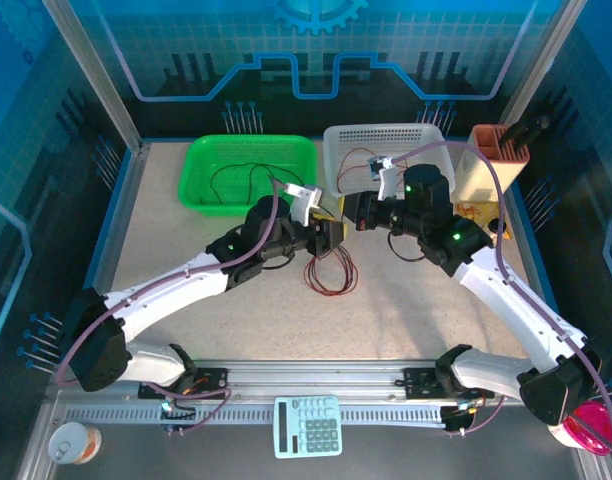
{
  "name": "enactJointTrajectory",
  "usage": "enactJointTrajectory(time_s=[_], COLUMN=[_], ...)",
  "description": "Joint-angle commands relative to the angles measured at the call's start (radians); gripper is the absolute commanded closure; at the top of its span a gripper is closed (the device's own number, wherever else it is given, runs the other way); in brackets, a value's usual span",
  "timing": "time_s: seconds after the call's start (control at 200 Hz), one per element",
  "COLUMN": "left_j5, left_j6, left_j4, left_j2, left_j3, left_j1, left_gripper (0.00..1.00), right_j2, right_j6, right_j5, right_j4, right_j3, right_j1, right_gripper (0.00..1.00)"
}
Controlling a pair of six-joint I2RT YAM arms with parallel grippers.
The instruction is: Untangle the cables
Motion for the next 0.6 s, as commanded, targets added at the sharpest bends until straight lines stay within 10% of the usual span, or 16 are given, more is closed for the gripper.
enactJointTrajectory(time_s=[0.0,0.355,0.48,0.595], left_j5=[0.034,0.038,0.033,0.022], left_j6=[-0.003,-0.022,-0.025,-0.032], left_j4=[0.041,0.061,0.043,0.025], left_j2=[0.027,0.048,0.034,0.016], left_j3=[0.042,0.051,0.060,0.073], left_j1=[-0.003,-0.005,-0.004,-0.005], left_gripper=[0.63,0.95,1.00,1.00], right_j2=[-0.010,-0.020,-0.041,-0.091], right_j6=[0.016,0.021,0.003,-0.022], right_j5=[-0.027,-0.023,-0.001,0.045], right_j4=[0.031,0.025,-0.001,-0.034], right_j3=[-0.008,-0.005,-0.003,-0.027], right_j1=[0.012,0.004,-0.029,-0.075], right_gripper=[1.00,1.00,0.45,0.30])
